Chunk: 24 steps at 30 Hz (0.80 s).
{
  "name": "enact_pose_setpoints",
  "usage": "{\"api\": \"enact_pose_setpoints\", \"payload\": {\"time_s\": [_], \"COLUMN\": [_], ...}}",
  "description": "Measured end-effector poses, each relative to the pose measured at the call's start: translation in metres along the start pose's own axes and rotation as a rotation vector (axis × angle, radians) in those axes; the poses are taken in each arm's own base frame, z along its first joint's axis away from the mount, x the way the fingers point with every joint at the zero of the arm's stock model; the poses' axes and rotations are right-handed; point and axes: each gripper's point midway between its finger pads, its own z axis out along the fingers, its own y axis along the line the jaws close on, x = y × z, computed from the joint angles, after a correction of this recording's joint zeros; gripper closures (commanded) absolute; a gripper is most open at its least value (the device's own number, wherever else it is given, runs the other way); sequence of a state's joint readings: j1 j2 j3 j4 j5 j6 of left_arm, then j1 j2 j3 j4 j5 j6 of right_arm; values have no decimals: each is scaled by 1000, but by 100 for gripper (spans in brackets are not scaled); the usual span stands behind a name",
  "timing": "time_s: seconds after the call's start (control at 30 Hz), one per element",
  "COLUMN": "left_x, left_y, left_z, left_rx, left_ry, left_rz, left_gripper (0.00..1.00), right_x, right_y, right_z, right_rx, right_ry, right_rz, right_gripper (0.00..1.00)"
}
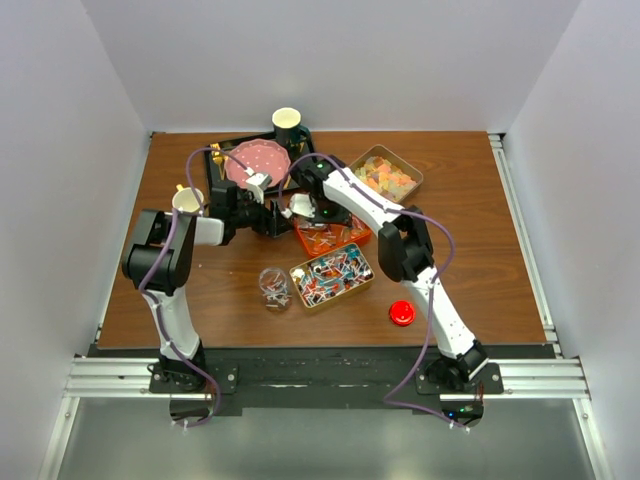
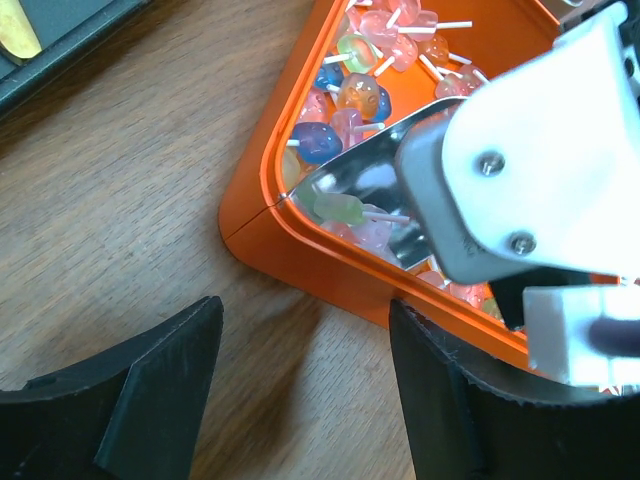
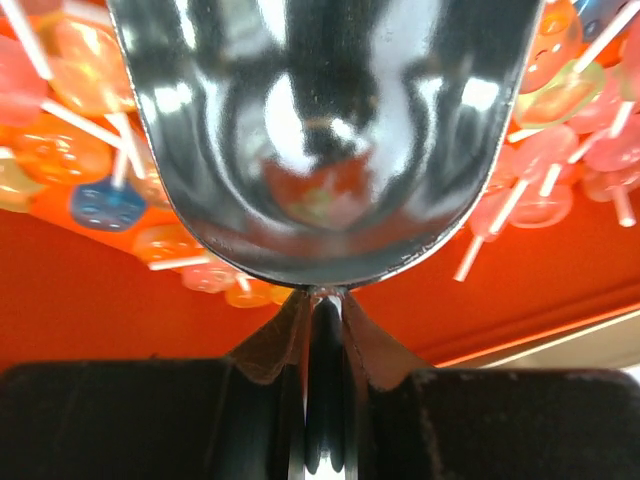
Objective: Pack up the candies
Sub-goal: Scoop the fake candies from the storage box.
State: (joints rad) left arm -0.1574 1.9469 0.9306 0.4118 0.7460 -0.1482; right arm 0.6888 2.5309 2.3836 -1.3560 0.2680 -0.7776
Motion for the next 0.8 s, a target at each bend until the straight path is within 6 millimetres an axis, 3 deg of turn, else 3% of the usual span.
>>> {"api": "enact_pose_setpoints", "payload": {"time_s": [0.4,0.8], "left_x": [1,6], "left_y": [0,-2], "left_z": [-6,-30], "left_rx": [9,-2], "left_ry": [18,118], "left_rz": [-13,-46], "left_gripper": [26,22], "right_x": [-8,-29], "right_y": [28,35], "right_z": [9,-1], "right_rx": [-180,-279], "right_ry": [-128,-325], "right_rz": [169,246], "right_gripper": [100,100]}}
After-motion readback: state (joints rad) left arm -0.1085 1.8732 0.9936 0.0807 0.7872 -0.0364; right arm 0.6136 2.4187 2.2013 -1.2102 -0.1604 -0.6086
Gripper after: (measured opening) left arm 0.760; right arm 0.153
